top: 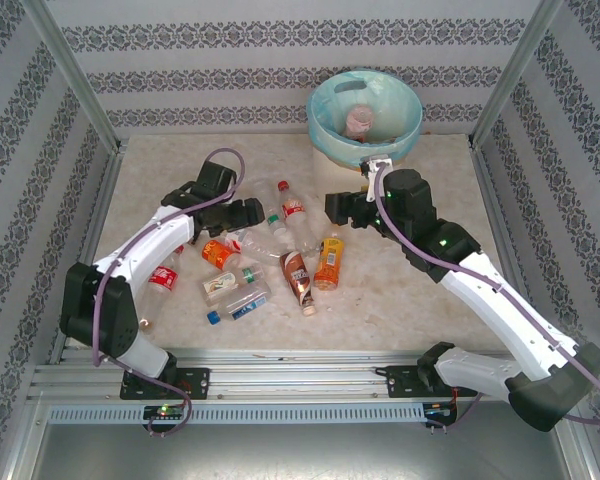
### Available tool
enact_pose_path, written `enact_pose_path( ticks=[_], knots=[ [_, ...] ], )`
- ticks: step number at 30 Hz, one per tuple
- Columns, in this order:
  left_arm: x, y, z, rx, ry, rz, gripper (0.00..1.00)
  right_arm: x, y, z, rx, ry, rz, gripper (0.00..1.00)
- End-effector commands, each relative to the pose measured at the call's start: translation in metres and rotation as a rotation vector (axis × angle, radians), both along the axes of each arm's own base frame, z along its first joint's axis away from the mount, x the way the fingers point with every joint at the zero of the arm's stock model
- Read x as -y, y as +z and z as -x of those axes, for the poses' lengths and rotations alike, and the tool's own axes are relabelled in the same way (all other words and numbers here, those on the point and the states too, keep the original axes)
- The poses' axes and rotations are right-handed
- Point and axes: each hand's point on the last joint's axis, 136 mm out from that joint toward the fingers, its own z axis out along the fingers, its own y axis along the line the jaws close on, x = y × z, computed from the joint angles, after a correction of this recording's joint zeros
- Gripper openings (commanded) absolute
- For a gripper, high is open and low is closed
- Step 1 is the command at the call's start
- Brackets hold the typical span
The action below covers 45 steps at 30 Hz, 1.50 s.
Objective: Put the plastic bottles in the bin
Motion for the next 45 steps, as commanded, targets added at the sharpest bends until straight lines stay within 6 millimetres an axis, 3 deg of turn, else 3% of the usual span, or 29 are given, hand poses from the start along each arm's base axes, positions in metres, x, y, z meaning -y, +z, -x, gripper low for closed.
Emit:
enact_pose_path(
  ticks=[1,4,7,16,24,36,45],
  knots=[
    [0.014,-0.012,-0.006,-0.059,0.071,0.106,0.85,-0.002,0.005,-0.007,0.043,0.005,0.006,0.85],
    [0.0,-0.033,-0.002,-0.177,0.175,0.034,0.84,-0.001,0.004,-0.008,0.042,0.007,0.006,0.87],
    [-0.001,-0.045,0.004,-0.261,0.212,0.007,0.86,0.003,0.002,-0.008,0.045,0.0,0.009,0.87],
    [0.003,-0.064,0.004,-0.297,0.251,-0.017,0.87,0.018,-0.018,-0.01,0.012,-0.032,0.01,0.89],
    [0.005,-0.085,-0.001,-0.341,0.215,-0.067,0.87,0.028,-0.024,-0.009,0.004,-0.05,0.008,0.89],
    [0.008,-0.093,-0.01,-0.342,0.159,-0.102,0.81,0.04,-0.026,-0.005,0.003,-0.085,0.004,0.9],
    [0.013,-0.11,-0.008,-0.379,0.139,-0.088,0.81,0.04,-0.03,-0.004,-0.019,-0.091,-0.009,0.9]
  ],
)
